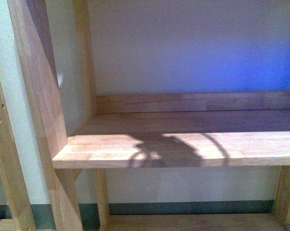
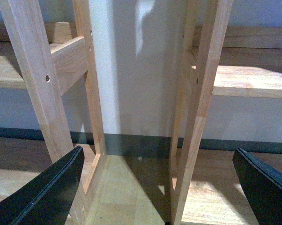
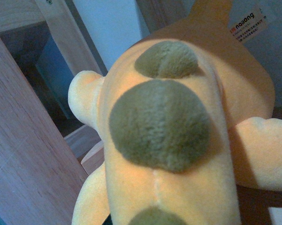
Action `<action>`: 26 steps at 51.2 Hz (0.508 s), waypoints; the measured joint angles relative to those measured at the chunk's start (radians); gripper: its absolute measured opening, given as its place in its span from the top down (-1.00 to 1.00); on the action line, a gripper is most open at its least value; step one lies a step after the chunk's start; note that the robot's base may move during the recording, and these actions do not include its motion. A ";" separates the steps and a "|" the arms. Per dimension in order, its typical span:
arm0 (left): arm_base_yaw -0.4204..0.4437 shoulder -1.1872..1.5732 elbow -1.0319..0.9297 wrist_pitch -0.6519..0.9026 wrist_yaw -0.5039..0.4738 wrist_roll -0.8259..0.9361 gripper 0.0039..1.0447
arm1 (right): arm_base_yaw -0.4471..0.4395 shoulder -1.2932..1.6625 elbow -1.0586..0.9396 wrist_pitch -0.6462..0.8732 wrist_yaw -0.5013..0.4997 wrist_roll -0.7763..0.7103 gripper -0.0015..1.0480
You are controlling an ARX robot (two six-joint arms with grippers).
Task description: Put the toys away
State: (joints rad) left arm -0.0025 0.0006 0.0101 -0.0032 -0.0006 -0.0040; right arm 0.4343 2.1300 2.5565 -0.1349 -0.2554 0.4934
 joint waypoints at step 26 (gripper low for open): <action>0.000 0.000 0.000 0.000 0.000 0.000 -0.89 | -0.026 -0.109 -0.130 0.072 0.069 -0.057 -0.87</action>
State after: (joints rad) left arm -0.0025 0.0006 0.0101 -0.0032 -0.0006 -0.0040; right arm 0.4084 2.0212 2.4268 -0.0631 -0.1867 0.4362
